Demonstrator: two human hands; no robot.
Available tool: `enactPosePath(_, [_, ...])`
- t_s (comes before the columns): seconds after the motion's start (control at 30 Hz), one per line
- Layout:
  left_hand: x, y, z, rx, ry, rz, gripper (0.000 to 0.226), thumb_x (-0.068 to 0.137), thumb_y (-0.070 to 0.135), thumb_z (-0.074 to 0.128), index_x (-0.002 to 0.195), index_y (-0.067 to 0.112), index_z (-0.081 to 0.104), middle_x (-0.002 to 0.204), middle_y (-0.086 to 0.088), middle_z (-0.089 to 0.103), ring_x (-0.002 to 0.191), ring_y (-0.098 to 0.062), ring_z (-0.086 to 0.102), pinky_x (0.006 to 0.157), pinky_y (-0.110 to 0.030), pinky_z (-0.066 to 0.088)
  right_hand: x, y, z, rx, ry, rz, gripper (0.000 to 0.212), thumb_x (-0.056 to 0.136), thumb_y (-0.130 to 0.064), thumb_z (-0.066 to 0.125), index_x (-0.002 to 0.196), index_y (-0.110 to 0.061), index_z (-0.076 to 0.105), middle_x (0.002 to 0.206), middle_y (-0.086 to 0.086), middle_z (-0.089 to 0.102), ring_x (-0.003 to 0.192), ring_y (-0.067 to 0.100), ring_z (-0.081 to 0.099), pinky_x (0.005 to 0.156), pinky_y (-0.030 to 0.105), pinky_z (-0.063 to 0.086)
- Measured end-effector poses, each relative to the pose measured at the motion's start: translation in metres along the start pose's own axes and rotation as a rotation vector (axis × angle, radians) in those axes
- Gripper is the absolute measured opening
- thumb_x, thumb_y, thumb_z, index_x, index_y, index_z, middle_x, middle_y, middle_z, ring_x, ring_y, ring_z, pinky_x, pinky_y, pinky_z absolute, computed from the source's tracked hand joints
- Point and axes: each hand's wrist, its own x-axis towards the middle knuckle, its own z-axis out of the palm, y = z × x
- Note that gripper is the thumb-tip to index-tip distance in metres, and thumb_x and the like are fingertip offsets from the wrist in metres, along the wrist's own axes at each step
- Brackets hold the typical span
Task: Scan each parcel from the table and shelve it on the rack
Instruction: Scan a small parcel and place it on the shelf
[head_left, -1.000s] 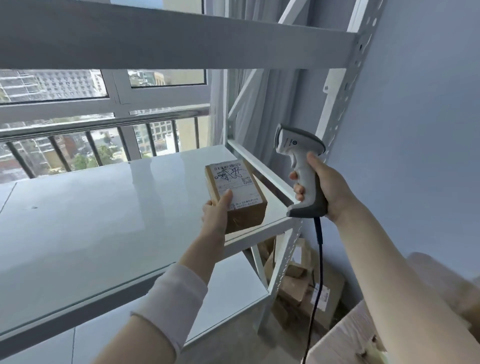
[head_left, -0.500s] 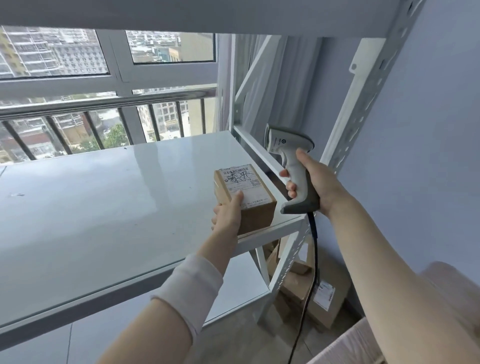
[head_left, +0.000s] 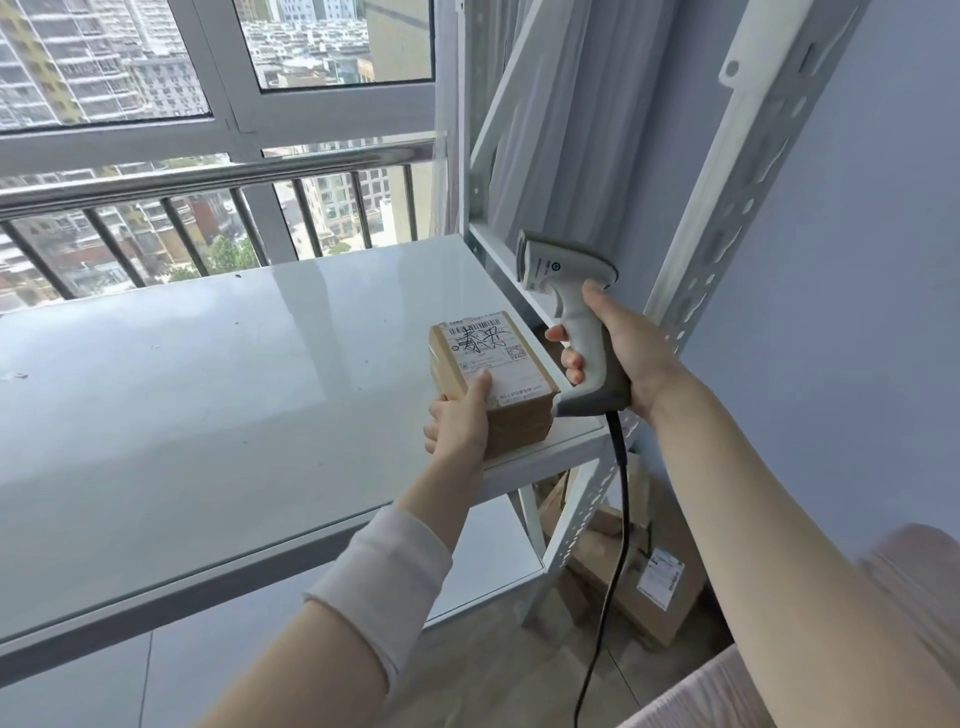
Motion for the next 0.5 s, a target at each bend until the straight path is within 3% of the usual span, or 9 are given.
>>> enactPosePath(0.07, [-0.002, -0.002, 0.001, 0.058, 0.029, 0.012, 0.078, 0.080, 0.061, 0.053, 0.138, 0.011, 0.037, 0.137, -0.013, 0.034, 0.129, -0.028, 0.034, 0.111, -0.043, 0.030, 0.003, 0.001, -0.002, -0.003, -0.017, 0.012, 0.047, 0.095, -0.044, 0.049, 0.106, 0.001, 0.052, 0.056, 0.004, 0.063, 0.038, 0.013, 0.047, 0.037, 0.021, 0.041])
enactPosePath(0.17, [0.006, -0.007, 0.003, 0.117, 0.053, 0.001, 0.072, 0.087, 0.058, 0.048, 0.139, 0.010, 0.036, 0.139, -0.016, 0.030, 0.130, -0.029, 0.030, 0.113, -0.043, 0.026, 0.007, 0.002, -0.004, -0.008, -0.026, 0.015, 0.046, 0.094, -0.044, 0.049, 0.104, 0.001, 0.053, 0.058, 0.005, 0.064, 0.039, 0.013, 0.048, 0.037, 0.022, 0.042])
enactPosePath(0.3, [-0.004, -0.002, 0.000, 0.200, 0.050, 0.013, 0.074, 0.088, 0.061, 0.044, 0.141, 0.011, 0.034, 0.142, -0.017, 0.030, 0.133, -0.030, 0.026, 0.114, -0.041, 0.021, 0.010, 0.002, -0.006, -0.011, -0.035, 0.004, 0.044, 0.094, -0.044, 0.050, 0.102, -0.001, 0.056, 0.066, 0.006, 0.067, 0.041, 0.013, 0.048, 0.037, 0.023, 0.042])
enactPosePath(0.4, [-0.014, 0.001, -0.006, 0.224, 0.023, 0.051, 0.087, 0.086, 0.066, 0.043, 0.147, 0.009, 0.022, 0.150, -0.015, 0.022, 0.140, -0.029, 0.016, 0.114, -0.042, 0.015, 0.011, 0.002, -0.007, -0.031, -0.041, 0.009, 0.046, 0.095, -0.044, 0.048, 0.103, 0.000, 0.055, 0.061, 0.004, 0.065, 0.040, 0.012, 0.049, 0.037, 0.022, 0.042])
enactPosePath(0.5, [-0.026, -0.001, -0.019, 0.253, 0.019, 0.287, 0.098, 0.080, 0.065, 0.052, 0.151, 0.012, 0.010, 0.155, -0.007, 0.016, 0.144, -0.023, 0.010, 0.118, -0.043, 0.013, 0.011, 0.001, -0.007, -0.048, -0.058, 0.009, 0.047, 0.096, -0.044, 0.047, 0.104, 0.001, 0.054, 0.057, 0.003, 0.064, 0.040, 0.012, 0.049, 0.038, 0.022, 0.043])
